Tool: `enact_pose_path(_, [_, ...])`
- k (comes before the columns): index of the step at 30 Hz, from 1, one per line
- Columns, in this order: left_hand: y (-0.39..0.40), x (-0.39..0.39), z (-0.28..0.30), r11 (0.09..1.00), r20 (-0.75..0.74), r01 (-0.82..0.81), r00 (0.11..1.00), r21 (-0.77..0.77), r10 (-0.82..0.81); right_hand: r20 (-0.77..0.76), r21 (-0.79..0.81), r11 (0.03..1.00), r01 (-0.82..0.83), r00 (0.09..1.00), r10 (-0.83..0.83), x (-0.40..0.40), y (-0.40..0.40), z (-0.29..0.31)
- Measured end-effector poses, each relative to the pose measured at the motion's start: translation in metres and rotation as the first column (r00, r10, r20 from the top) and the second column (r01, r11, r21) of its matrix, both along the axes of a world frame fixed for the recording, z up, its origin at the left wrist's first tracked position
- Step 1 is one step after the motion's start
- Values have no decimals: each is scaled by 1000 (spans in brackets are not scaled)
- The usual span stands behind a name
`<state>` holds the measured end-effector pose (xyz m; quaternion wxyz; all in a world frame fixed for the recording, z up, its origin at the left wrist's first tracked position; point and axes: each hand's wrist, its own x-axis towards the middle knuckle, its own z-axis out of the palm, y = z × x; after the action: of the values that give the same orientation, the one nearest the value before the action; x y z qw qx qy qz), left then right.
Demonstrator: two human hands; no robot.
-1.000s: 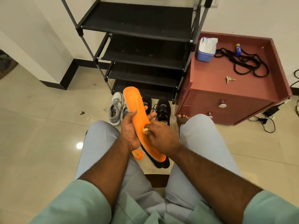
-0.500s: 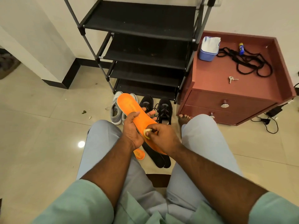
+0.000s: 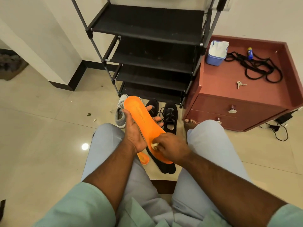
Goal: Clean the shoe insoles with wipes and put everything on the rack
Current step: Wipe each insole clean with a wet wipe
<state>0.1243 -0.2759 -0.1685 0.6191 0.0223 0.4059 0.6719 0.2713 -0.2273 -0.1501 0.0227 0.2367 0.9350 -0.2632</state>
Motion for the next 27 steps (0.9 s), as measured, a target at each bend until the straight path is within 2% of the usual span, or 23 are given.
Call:
enact_pose_path(1, [0,-1,1,1000,-2,-3,1000,12,3,-11,-5,1000,0,1000,0,0,-1,1])
enact_pose_path(3, [-1,3,2,999,-13,33,999,5,-33,-189,-42,995,90,977,-97,-7,-4,6])
enact_pose_path(5, [-1,11,2,996,-40,73,996,-53,-75,-350,-121,966,228,901,-256,-22,-6,10])
enact_pose_path(7, [-2,15,3,994,-49,74,996,-84,-78,-399,-152,939,310,850,-345,-29,-9,11])
enact_pose_path(9, [-3,11,3,997,-46,45,998,-70,-48,-324,-107,954,279,897,-299,-24,-10,6])
enact_pose_path(11, [-3,5,2,999,-29,12,999,-50,-14,-123,-53,984,172,976,-177,-13,-11,-1])
enact_pose_path(12, [-3,3,1,999,-26,5,1000,-44,-6,-29,-42,991,127,991,-129,-9,-10,-3])
enact_pose_path(13, [-2,2,0,999,-28,6,1000,-41,-8,2,-49,993,110,994,-110,-7,-9,-3])
enact_pose_path(15, [-2,6,1,998,-44,28,999,-60,-30,-136,-92,984,153,977,-165,-12,-7,1])
enact_pose_path(17, [-3,13,1,993,-50,53,997,-109,-59,-325,-133,960,245,905,-275,-23,-7,9])
enact_pose_path(19, [-3,18,2,989,-26,53,998,-137,-57,-415,-119,950,290,854,-313,-29,-8,15])
enact_pose_path(21, [-4,17,3,991,-14,37,999,-129,-40,-351,-95,957,275,890,-291,-24,-10,10])
enact_pose_path(23, [-5,12,0,993,-15,22,1000,-112,-24,-148,-67,975,214,964,-221,-14,-9,1])
enact_pose_path(25, [-4,9,-3,995,-9,27,1000,-97,-28,21,-65,984,167,986,-166,-7,-6,-3])
enact_pose_path(27, [-3,10,-5,995,-7,39,999,-88,-40,-2,-65,983,172,985,-173,-8,-3,-1])
